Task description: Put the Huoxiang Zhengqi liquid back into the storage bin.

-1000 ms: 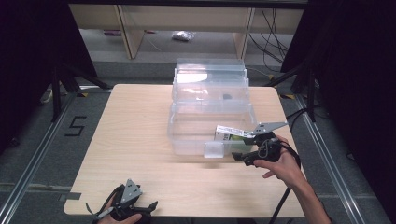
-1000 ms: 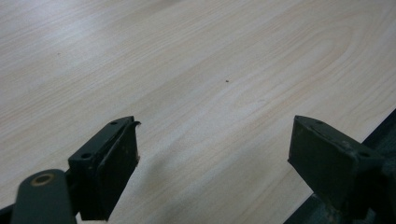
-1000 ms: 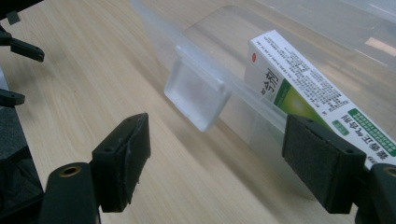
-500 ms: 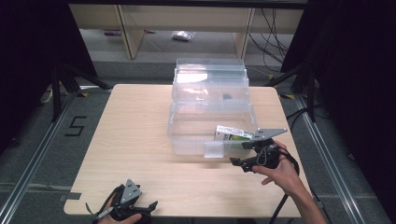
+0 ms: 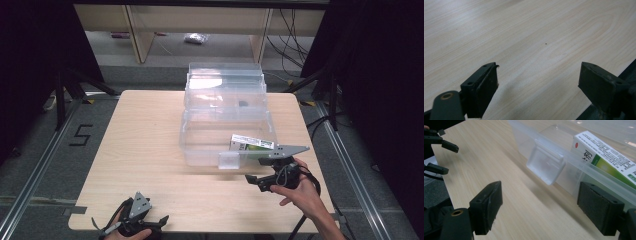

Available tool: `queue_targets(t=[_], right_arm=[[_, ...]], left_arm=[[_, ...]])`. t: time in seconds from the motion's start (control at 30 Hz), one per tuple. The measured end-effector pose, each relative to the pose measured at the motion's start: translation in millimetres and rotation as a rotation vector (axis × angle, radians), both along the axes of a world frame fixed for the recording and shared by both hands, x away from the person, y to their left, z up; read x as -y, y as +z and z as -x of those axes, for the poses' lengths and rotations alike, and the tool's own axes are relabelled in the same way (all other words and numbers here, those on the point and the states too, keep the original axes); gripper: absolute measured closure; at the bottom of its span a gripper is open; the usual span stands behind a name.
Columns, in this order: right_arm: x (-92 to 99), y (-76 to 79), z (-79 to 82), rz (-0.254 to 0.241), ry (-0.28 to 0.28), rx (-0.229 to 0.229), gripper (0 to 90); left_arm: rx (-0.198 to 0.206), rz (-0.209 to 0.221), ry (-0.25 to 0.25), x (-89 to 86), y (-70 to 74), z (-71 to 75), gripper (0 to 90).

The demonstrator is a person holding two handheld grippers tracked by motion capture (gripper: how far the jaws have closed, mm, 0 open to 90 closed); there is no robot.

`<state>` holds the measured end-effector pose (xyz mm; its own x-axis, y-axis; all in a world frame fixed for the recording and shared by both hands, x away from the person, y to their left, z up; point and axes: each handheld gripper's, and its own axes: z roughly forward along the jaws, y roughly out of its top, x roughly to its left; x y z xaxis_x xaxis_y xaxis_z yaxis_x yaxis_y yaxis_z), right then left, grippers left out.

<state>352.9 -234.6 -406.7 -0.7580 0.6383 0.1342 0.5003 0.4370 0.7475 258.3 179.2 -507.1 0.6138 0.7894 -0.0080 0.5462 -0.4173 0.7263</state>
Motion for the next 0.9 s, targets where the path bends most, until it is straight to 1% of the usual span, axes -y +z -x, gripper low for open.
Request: queue_targets(t=[0.03, 0.07, 0.1, 0.13, 0.17, 0.2, 0.23, 0.27, 0.3, 0.37, 0.4, 0.43, 0.47, 0.5, 0.53, 0.57, 0.6, 0.63, 0.67, 0.7, 0.73, 0.77, 0.8, 0.83, 0.87, 0.9], right_arm=[[0.8, -1.2, -1.7, 0.005, 0.022, 0.026, 21.3], [0.4, -1.7, -0.5, 0.011, 0.016, 0.025, 21.3], [-0.9, -1.9, 2.2, 0.005, -0.002, 0.003, 21.1], [-1.2, -3.8, 2.9, 0.009, 0.008, 0.016, 20.8], [-1.2, -3.8, 2.9, 0.009, 0.008, 0.016, 20.8], [-2.3, -6.0, 5.4, 0.007, 0.010, 0.001, 20.2], [-2.3, -6.0, 5.4, 0.007, 0.010, 0.001, 20.2], [-2.2, -7.9, 5.4, 0.010, 0.017, 0.011, 20.2], [-2.4, -8.7, 7.3, 0.015, 0.014, 0.000, 20.2], [-3.3, -10.4, 9.3, 0.016, 0.008, -0.007, 20.2], [-2.8, -12.1, 8.4, 0.023, 0.023, 0.013, 20.1], [-4.7, -12.6, 12.6, 0.009, -0.003, -0.025, 20.0], [-3.2, -13.6, 10.4, 0.024, 0.018, 0.003, 20.0], [-3.6, -14.6, 11.3, 0.018, 0.012, 0.002, 20.0], [-3.4, -15.2, 12.1, 0.021, 0.017, -0.003, 20.0], [-3.6, -15.9, 14.0, 0.024, 0.009, -0.009, 19.9], [-4.5, -18.9, 17.4, 0.016, -0.008, -0.041, 19.8], [-4.5, -18.9, 17.4, 0.016, -0.008, -0.041, 19.8], [-3.6, -20.8, 16.8, 0.021, 0.007, -0.028, 19.8], [-2.8, -22.7, 17.3, 0.022, 0.007, -0.022, 19.8], [-1.1, -25.7, 16.6, 0.025, 0.017, -0.006, 19.8], [-1.1, -25.7, 16.6, 0.025, 0.017, -0.006, 19.8], [0.7, -27.3, 18.0, 0.022, 0.011, -0.024, 19.7], [0.7, -27.3, 18.0, 0.022, 0.011, -0.024, 19.7], [2.8, -29.4, 19.5, 0.021, -0.014, -0.027, 19.7], [2.8, -29.4, 19.5, 0.021, -0.014, -0.027, 19.7]], left_arm=[[0.001, 0.008, 0.002, 0.4, 0.0, 0.5, 15.1], [0.002, 0.001, 0.004, 0.1, 0.0, 0.2, 15.1], [0.003, -0.002, 0.004, -0.1, 0.1, 0.0, 15.1], [0.003, 0.000, 0.002, -0.1, 0.2, 0.2, 15.1], [0.003, 0.000, 0.002, 0.1, 0.1, 0.3, 15.1], [0.002, 0.001, -0.001, 0.1, 0.2, 0.4, 15.1], [0.002, 0.001, -0.001, 0.1, 0.2, 0.4, 15.1], [0.004, 0.000, 0.002, 0.2, 0.2, 0.5, 15.1], [0.004, 0.000, 0.002, 0.2, 0.2, 0.4, 15.1], [0.004, 0.001, 0.001, 0.3, 0.2, 0.6, 15.1], [0.004, 0.005, 0.002, 0.4, 0.2, 0.8, 15.1], [-0.002, 0.000, -0.007, -0.2, 1.0, 1.1, 15.1], [0.003, 0.002, 0.002, 0.2, 0.4, 0.8, 15.1], [0.005, -0.001, 0.002, 0.0, 0.4, 0.5, 15.1], [0.001, 0.006, -0.003, 0.2, 0.8, 1.1, 15.1], [0.000, 0.008, -0.003, 0.4, 0.7, 1.2, 15.1], [0.001, 0.007, -0.003, 0.5, 0.8, 1.4, 15.1], [0.001, 0.007, -0.003, 0.5, 0.8, 1.4, 15.1], [0.002, 0.013, -0.001, 0.7, 0.5, 1.6, 15.1], [0.004, 0.023, 0.003, 1.5, 0.1, 1.8, 15.1], [0.002, 0.007, -0.006, 0.4, 0.6, 1.6, 15.1], [-0.005, -0.029, -0.032, -2.3, 2.1, 0.8, 15.1], [-0.004, -0.030, -0.030, -2.2, 2.2, 1.0, 15.1], [-0.004, -0.030, -0.030, -2.2, 2.2, 1.0, 15.1], [-0.003, -0.029, -0.033, -2.2, 1.9, 0.7, 15.1], [-0.003, -0.029, -0.033, -2.2, 1.9, 0.7, 15.1]])
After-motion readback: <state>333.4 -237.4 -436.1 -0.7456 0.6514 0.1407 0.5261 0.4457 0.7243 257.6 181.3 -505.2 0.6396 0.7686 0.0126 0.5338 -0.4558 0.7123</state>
